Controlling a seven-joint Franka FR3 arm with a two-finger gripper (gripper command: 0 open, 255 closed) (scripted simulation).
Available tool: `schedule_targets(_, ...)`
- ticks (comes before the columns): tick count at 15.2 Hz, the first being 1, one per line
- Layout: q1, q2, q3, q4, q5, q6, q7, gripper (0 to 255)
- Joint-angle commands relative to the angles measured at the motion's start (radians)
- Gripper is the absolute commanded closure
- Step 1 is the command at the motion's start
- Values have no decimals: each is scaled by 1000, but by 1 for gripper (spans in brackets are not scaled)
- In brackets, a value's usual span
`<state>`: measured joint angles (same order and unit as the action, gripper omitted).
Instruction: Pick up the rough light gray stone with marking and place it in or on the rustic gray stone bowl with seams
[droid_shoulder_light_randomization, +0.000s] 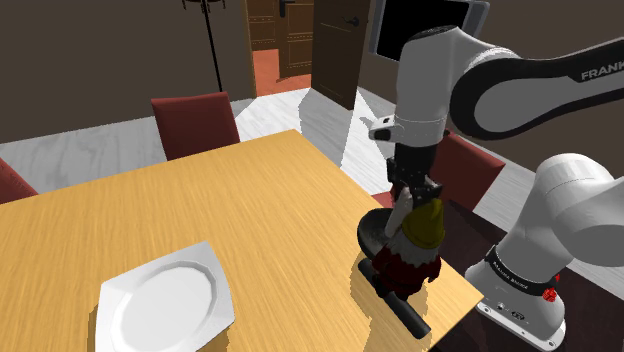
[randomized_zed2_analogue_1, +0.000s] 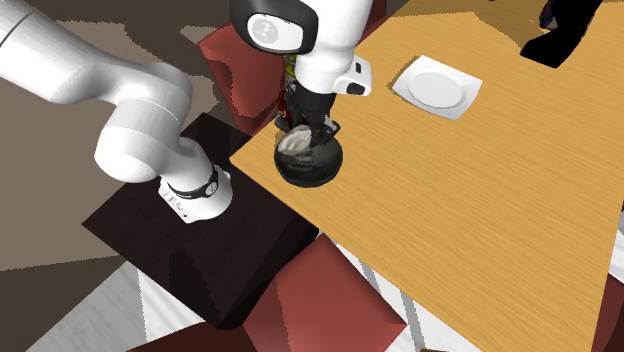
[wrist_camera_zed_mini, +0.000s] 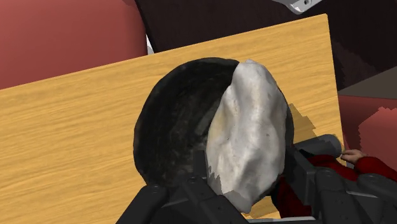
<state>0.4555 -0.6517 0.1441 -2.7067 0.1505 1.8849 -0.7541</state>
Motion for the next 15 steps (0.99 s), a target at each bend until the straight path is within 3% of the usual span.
schedule_targets(1, 1, 15, 3, -19, 3, 35, -1, 255)
schedule_targets(11, 1, 29, 6, -37, 5, 66, -3, 255)
schedule_targets(12, 1, 29, 6, -37, 5, 66, -3, 0)
schedule_targets(15, 1, 29, 6, -37, 5, 66, -3, 0)
